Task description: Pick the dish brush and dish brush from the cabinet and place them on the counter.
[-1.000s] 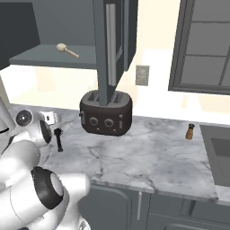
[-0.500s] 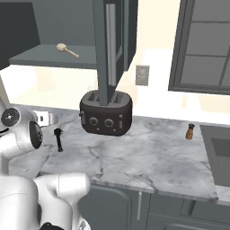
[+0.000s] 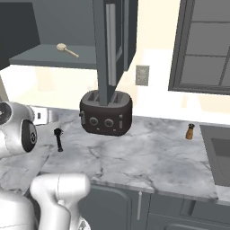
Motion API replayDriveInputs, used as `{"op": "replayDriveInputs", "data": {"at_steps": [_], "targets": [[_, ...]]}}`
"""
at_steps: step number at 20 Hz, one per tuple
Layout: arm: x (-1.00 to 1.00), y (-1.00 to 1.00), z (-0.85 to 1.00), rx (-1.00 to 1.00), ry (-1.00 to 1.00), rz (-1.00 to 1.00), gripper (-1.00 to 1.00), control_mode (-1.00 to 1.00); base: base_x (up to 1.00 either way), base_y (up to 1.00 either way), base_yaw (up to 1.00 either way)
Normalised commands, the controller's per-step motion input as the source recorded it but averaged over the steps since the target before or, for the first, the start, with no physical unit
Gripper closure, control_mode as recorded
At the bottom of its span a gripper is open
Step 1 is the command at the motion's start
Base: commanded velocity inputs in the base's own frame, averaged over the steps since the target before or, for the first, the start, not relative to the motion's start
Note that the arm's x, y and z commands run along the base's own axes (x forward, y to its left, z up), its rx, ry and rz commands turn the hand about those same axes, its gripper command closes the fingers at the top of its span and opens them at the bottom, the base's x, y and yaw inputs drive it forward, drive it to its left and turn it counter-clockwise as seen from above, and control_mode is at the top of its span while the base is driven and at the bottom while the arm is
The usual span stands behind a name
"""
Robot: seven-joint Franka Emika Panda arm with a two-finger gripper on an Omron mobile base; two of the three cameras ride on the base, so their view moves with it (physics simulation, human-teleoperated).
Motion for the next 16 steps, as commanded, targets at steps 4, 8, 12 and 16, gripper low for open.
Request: {"op": "replayDriveInputs", "data": {"at_steps": [4, 8, 12, 16], "targets": [[-0.14, -0.13, 0.79, 0.0, 0.04, -0.01, -1.0, -1.0, 0.0, 0.0, 0.0], [-0.01, -0.04, 0.8, 0.0, 0.06, 0.0, -1.0, -1.0, 0.0, 0.0, 0.0], [0.0, -0.01, 0.71, 0.0, 0.05, 0.0, -1.0, -1.0, 0.0, 0.0, 0.0], [0.0, 0.0, 0.58, 0.0, 0.06, 0.0, -1.0, -1.0, 0.0, 0.0, 0.0]]}}
